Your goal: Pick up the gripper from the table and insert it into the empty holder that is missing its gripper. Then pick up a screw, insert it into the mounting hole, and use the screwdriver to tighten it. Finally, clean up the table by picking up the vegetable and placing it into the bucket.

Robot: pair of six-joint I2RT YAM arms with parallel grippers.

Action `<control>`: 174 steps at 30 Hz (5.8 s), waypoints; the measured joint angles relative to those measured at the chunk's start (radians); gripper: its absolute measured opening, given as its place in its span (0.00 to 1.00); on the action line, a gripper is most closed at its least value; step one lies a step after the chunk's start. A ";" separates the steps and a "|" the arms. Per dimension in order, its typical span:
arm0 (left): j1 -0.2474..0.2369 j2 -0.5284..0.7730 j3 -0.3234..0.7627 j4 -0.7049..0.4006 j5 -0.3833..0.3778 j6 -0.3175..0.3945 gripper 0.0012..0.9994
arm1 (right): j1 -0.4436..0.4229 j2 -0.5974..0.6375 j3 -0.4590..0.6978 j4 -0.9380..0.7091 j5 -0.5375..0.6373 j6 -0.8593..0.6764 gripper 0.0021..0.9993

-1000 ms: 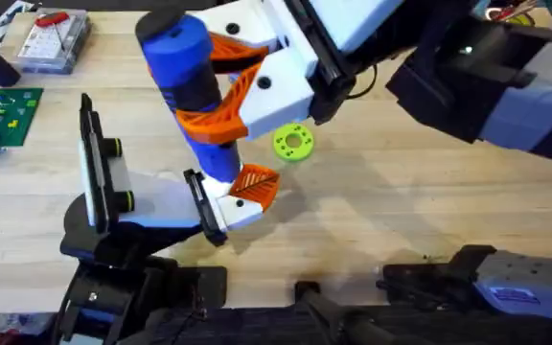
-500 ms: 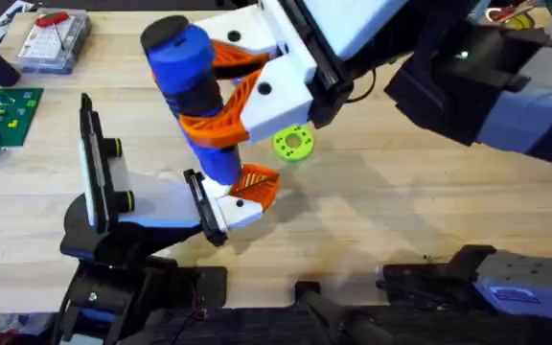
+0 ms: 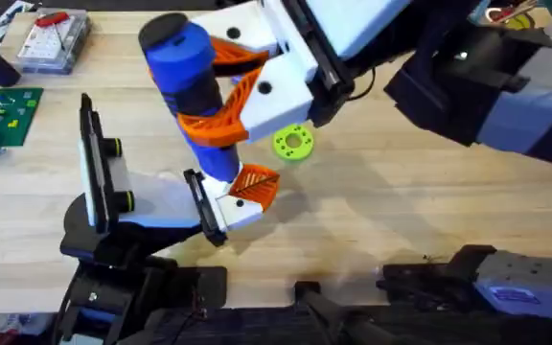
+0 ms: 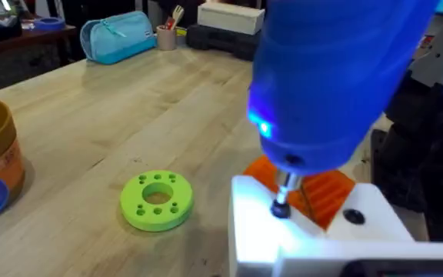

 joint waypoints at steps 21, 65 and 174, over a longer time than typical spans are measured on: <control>0.000 0.000 0.000 0.000 0.003 0.000 0.01 | 0.000 0.000 -0.002 -0.008 0.000 0.032 0.11; 0.000 0.000 0.000 -0.001 0.003 0.000 0.01 | 0.000 0.000 -0.002 -0.044 0.000 -0.037 0.11; 0.000 0.369 0.503 -0.596 -0.652 0.091 0.01 | -0.323 0.038 0.573 -1.843 1.361 -0.580 0.11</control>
